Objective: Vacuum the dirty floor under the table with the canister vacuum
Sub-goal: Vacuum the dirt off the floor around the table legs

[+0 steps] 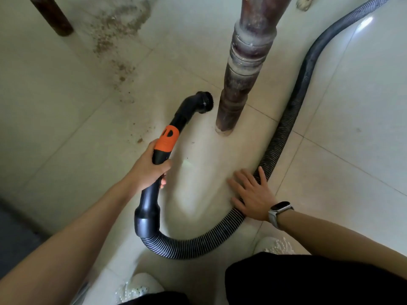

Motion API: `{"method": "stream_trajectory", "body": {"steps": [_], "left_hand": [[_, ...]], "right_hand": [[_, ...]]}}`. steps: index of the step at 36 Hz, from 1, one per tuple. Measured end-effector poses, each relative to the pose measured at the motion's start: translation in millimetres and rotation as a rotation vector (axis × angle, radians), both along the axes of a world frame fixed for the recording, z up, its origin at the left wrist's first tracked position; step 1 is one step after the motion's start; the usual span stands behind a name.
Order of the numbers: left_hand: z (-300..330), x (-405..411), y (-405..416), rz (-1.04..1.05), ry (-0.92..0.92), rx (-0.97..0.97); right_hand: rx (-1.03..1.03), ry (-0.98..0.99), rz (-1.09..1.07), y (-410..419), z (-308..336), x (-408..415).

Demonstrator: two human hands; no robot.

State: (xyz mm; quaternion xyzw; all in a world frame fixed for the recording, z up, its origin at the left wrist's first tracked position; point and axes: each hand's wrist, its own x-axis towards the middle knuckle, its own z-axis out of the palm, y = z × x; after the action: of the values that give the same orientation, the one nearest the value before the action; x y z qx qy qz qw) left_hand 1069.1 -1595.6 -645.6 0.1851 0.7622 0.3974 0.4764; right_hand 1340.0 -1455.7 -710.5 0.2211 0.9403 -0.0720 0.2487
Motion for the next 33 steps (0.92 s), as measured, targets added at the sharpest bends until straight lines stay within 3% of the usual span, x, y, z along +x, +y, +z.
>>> {"method": "stream_trajectory", "body": {"steps": [6,18,21,25,30,33], "left_hand": [[-6.4,5.5,-3.0,-0.146,-0.024,-0.13],[2.8,19.7,-24.2,-0.184,0.02,-0.191],[6.1,23.4,-28.2,-0.208,0.015,-0.195],[7.7,24.0,-26.5,-0.232,0.023,-0.196],[8.3,33.2,-25.0,-0.219,0.051,-0.212],[7.0,33.7,-20.9,-0.2,0.066,-0.208]], "right_hand": [[-0.11,0.011,-0.029,-9.3,-0.5,-9.1],[-0.216,0.068,-0.045,-7.7,6.7,-10.0],[-0.286,0.206,-0.192,-3.6,14.8,-28.5],[-0.533,0.431,-0.59,-5.3,33.7,-79.5],[-0.826,0.368,-0.737,-15.9,66.3,-141.4],[-1.001,0.321,-0.989,-18.3,72.4,-165.2]]}}
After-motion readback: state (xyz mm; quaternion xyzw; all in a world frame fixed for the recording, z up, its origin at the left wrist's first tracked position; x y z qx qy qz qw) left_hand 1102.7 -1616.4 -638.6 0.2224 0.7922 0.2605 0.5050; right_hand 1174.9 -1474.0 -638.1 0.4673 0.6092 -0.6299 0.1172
